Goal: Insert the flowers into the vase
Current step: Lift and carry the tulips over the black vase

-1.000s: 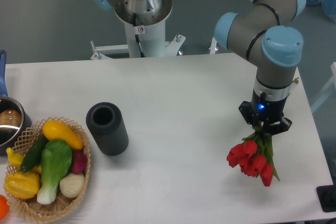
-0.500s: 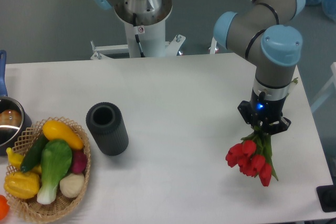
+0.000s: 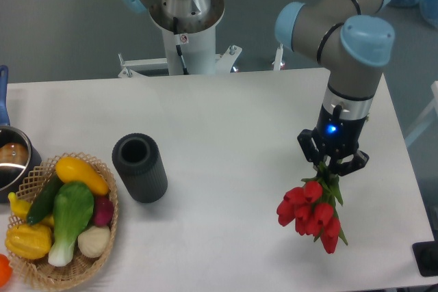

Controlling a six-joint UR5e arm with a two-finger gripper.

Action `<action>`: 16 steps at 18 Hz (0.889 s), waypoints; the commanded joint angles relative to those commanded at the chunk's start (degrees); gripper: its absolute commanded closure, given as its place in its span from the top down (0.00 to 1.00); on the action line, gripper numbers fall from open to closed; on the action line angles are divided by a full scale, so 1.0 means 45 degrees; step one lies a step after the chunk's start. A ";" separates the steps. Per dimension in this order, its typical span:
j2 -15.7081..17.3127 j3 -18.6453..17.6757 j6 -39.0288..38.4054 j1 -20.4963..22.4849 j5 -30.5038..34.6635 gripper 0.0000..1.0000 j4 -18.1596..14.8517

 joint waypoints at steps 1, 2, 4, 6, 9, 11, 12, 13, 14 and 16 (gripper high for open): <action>0.0098 0.0000 -0.0118 0.0039 -0.0584 0.00 0.0078; 0.0215 0.0000 -0.0254 0.0097 -0.1228 0.00 0.0156; 0.0410 0.0000 -0.0451 0.0195 -0.2149 0.00 0.0137; 0.0450 -0.0019 -0.0509 0.0118 -0.2658 0.00 0.0137; 0.0431 0.0000 -0.1210 0.0000 -0.2933 0.00 0.0156; 0.0450 0.0000 -0.1291 -0.0020 -0.2972 0.00 0.0157; 0.0450 0.0000 -0.1291 -0.0020 -0.3282 0.00 0.0176; 0.0431 -0.0019 -0.1310 0.0019 -0.4001 0.00 0.0215; 0.0431 -0.0039 -0.1330 0.0097 -0.4917 0.00 0.0215; 0.0547 -0.0214 -0.1349 0.0176 -0.6171 0.00 0.0235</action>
